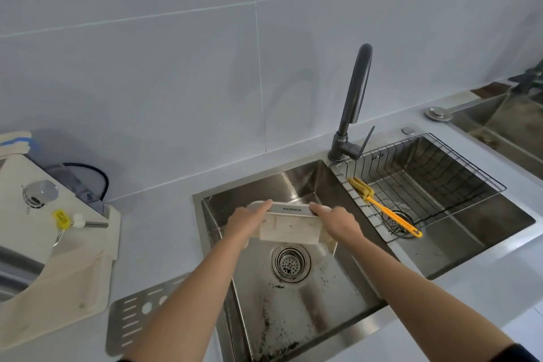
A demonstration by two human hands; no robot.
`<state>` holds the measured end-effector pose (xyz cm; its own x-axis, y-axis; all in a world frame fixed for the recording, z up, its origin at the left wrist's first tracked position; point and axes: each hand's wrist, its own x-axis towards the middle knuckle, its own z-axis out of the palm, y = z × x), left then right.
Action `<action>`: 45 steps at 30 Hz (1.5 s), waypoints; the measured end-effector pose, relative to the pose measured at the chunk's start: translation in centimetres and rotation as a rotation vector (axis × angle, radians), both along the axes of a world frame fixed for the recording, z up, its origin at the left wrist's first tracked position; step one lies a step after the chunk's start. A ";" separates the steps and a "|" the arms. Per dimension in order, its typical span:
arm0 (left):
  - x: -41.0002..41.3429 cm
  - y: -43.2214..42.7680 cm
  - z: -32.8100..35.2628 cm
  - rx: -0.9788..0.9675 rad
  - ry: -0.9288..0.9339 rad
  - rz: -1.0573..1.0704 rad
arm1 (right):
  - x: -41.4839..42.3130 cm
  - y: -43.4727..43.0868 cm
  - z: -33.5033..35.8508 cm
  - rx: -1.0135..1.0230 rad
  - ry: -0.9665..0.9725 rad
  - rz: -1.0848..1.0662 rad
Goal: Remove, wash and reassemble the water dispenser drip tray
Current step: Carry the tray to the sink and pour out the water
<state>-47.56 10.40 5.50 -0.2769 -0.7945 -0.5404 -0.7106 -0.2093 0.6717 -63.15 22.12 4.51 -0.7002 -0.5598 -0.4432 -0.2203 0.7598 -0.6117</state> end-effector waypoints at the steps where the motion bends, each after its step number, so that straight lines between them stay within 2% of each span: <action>1: -0.2 0.0 0.4 -0.070 -0.009 -0.003 | -0.2 -0.1 0.4 -0.031 0.030 -0.025; 4: 0.1 0.6 0.4 -0.131 0.008 -0.002 | -0.1 0.3 0.2 -0.047 0.046 -0.037; 8: 1.0 2.1 -1.2 0.027 -0.028 0.013 | 1.3 1.0 -1.5 0.089 -0.158 -0.003; 13: 1.1 1.0 -0.3 -0.020 0.009 0.047 | 0.6 0.2 0.0 0.015 -0.162 0.008; 18: 1.0 0.1 1.2 -0.154 0.174 0.040 | -0.3 -0.7 2.4 -0.146 -0.169 -0.002; 24: 1.9 -0.1 3.2 -0.356 0.353 -0.005 | -1.2 -1.2 4.3 -0.310 -0.420 -0.132; 28: 3.0 -0.4 3.8 -0.513 0.389 -0.167 | -1.1 -1.2 5.2 -0.395 -0.584 -0.217; 32: 3.8 -0.5 4.3 -0.575 0.447 -0.292 | -0.5 -0.8 5.1 -0.423 -0.675 -0.278; 38: 4.6 -1.1 3.8 -0.398 0.532 -0.264 | 0.9 -0.4 5.0 -0.496 -0.633 -0.322; 41: 4.2 -1.1 3.4 -0.142 0.633 -0.148 | 1.4 -0.4 4.8 -0.536 -0.596 -0.307; 45: 3.4 -1.0 3.2 0.201 0.839 0.123 | 1.8 0.1 4.4 -0.573 -0.519 -0.308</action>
